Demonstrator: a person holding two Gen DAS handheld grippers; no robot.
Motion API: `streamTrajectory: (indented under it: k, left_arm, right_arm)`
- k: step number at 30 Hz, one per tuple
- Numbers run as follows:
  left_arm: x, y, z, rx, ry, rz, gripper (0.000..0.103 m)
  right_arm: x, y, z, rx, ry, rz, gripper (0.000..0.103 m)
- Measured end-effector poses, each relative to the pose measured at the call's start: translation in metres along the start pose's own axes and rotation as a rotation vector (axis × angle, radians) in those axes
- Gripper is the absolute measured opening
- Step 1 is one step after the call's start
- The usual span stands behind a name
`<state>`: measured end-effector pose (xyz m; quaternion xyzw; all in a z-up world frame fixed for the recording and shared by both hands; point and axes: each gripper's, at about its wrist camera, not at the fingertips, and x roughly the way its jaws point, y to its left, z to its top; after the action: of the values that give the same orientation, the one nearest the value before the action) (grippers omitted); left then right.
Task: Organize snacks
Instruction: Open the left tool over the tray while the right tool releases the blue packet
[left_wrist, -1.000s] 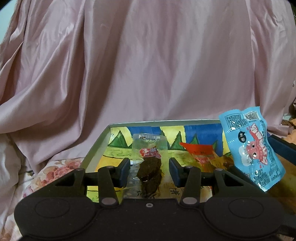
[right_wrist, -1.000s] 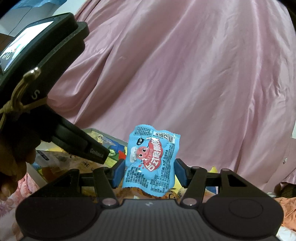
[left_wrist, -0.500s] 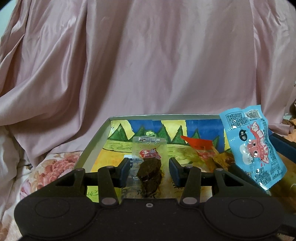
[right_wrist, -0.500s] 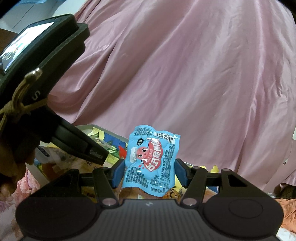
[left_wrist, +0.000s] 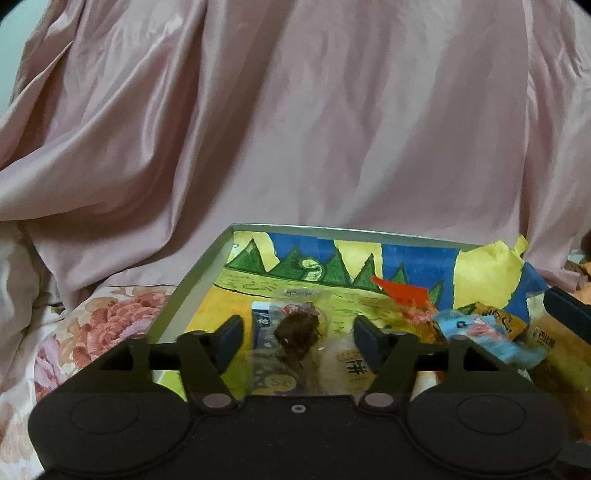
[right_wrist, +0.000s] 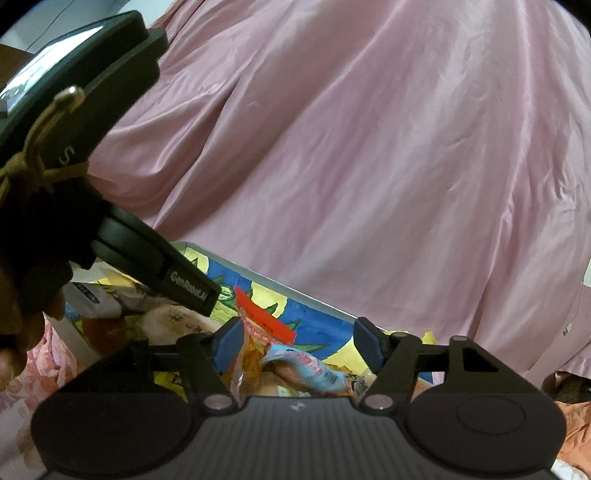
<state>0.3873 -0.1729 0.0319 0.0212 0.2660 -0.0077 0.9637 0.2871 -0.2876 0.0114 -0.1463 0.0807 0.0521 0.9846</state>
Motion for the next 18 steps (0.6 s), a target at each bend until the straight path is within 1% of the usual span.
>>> streamTrajectory:
  k: [1,5,7,10,13,18]
  left_arm:
    - [-0.002,0.001,0.001,-0.004,-0.004,0.003,0.079]
    - [-0.011,0.006,0.006,-0.027,-0.033,0.006,0.089]
    - [-0.017,0.008,0.008,-0.042,-0.045,0.016,0.097]
    - [-0.026,0.014,0.01,-0.062,-0.062,0.025,0.101]
    - [-0.035,0.019,0.012,-0.074,-0.072,0.033,0.102]
    - [-0.051,0.022,0.016,-0.068,-0.095,0.049,0.102]
  right_arm:
    - [0.0,0.0,0.0,-0.001,-0.001,-0.001,0.076]
    - [-0.003,-0.001,0.003,0.011,-0.015,-0.007,0.085]
    - [-0.005,-0.004,0.006,0.028,-0.024,-0.011,0.09]
    - [-0.009,-0.008,0.01,0.05,-0.039,-0.02,0.097]
    - [-0.012,-0.011,0.015,0.067,-0.057,-0.032,0.101]
    - [-0.02,-0.018,0.024,0.107,-0.082,-0.043,0.103]
